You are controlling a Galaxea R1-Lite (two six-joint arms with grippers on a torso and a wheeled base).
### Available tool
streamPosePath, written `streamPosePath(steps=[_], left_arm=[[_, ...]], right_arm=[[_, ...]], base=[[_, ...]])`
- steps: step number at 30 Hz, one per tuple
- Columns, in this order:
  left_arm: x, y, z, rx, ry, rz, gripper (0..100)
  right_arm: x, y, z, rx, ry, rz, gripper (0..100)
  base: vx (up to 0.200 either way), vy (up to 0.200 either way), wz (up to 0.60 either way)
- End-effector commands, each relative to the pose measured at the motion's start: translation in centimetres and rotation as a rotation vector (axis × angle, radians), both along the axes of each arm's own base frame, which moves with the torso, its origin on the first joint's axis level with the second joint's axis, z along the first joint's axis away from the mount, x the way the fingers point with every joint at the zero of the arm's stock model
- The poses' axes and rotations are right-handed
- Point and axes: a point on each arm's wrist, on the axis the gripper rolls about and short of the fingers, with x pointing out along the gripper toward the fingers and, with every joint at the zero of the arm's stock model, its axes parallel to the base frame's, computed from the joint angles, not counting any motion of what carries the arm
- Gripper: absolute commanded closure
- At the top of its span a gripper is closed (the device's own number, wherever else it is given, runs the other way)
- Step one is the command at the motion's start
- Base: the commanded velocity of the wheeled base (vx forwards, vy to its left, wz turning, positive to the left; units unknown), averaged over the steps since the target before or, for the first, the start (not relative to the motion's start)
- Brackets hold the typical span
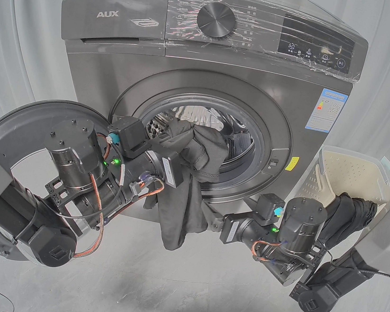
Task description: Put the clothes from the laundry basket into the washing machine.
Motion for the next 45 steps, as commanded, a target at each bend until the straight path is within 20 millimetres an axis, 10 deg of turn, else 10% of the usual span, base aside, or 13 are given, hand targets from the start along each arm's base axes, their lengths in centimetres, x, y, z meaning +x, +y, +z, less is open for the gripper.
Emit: streamPosePath(steps=[1, 45], left_arm=[[0.0, -0.2, 0.1, -0.004, -0.004, -0.001, 100], [-0.4, 0.0, 0.7, -0.023, -0.011, -0.008, 100]], right_arm=[[-0.3, 2.6, -1.4, -0.007, -0.012, 0.075, 0], [4.7, 7.1, -4.1, 0.056, -0.138, 0.124, 0]], base=[[0.000, 0.000, 0.00], [0.000, 0.000, 0.00]])
